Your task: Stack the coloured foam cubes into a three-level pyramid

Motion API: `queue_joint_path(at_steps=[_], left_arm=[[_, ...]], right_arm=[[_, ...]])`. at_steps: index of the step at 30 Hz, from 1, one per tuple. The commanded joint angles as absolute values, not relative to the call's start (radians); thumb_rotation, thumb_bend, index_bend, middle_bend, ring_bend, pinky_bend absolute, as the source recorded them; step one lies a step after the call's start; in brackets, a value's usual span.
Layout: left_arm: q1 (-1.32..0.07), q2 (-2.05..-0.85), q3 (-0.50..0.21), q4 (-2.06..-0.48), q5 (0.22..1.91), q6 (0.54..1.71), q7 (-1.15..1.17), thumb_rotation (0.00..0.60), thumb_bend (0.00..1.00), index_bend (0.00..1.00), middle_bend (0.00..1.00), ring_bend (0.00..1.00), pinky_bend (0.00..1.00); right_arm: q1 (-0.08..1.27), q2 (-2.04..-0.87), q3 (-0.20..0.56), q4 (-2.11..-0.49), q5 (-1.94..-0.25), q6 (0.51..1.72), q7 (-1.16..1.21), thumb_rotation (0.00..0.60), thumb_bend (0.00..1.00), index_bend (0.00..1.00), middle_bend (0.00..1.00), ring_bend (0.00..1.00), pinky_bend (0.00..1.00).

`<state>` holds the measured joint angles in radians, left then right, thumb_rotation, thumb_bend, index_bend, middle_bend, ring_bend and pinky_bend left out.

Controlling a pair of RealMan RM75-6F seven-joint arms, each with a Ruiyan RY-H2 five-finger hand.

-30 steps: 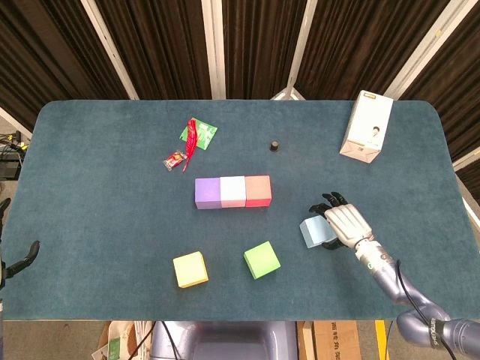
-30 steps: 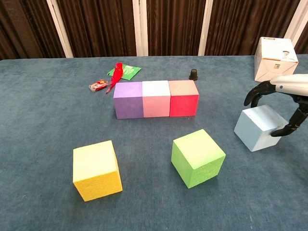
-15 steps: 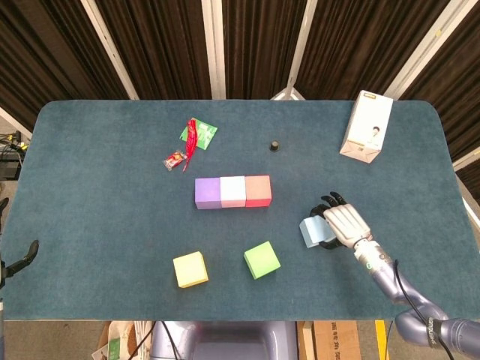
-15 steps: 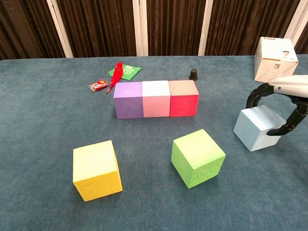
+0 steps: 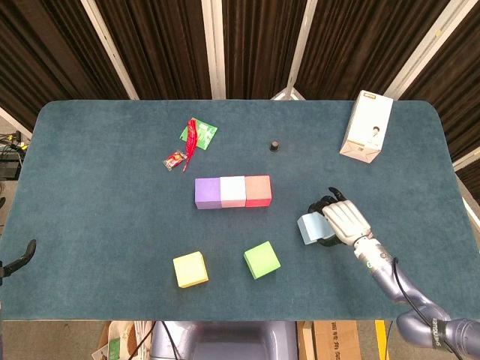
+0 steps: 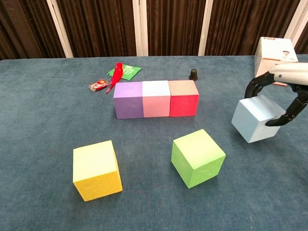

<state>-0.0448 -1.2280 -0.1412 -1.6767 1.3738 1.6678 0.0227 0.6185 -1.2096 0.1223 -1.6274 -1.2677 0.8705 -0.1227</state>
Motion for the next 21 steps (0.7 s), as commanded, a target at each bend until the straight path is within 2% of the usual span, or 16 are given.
queue_joint_path(at_steps=[1,7,11,16,21], left_arm=[[-0.045,-1.227,-0.146,-1.67,1.373,1.669,0.034,0.6,0.36,0.1,0.02,0.0,0.0],[-0.044,-1.244,-0.168,-1.639,1.36,1.69,0.078,0.6,0.36,0.1,0.02,0.0,0.0],[-0.04,-1.255,-0.184,-1.63,1.348,1.706,0.099,0.6,0.36,0.1,0.02,0.0,0.0],[-0.036,-1.255,-0.187,-1.634,1.346,1.704,0.097,0.6,0.36,0.1,0.02,0.0,0.0],[-0.034,-1.255,-0.19,-1.633,1.347,1.707,0.1,0.6,0.36,0.1,0.01,0.0,0.0]], right_arm=[[0.63,-1.156,0.141,-1.69,-1.243,0.875,-0.164,0.6,0.27,0.39,0.44,0.23,0.0],[0.676,-1.039,0.197,-1.859,-1.15,0.864,-0.257,0.6,0.27,0.39,0.44,0.23,0.0],[0.757,-0.992,0.251,-1.95,-1.027,0.848,-0.371,0.6,0.27,0.39,0.44,0.21,0.0],[0.909,-0.995,0.3,-1.98,-0.761,0.813,-0.488,0.6,0.27,0.39,0.44,0.2,0.0],[1.075,-1.048,0.308,-1.925,-0.506,0.802,-0.579,0.6,0.27,0.39,0.44,0.2,0.0]])
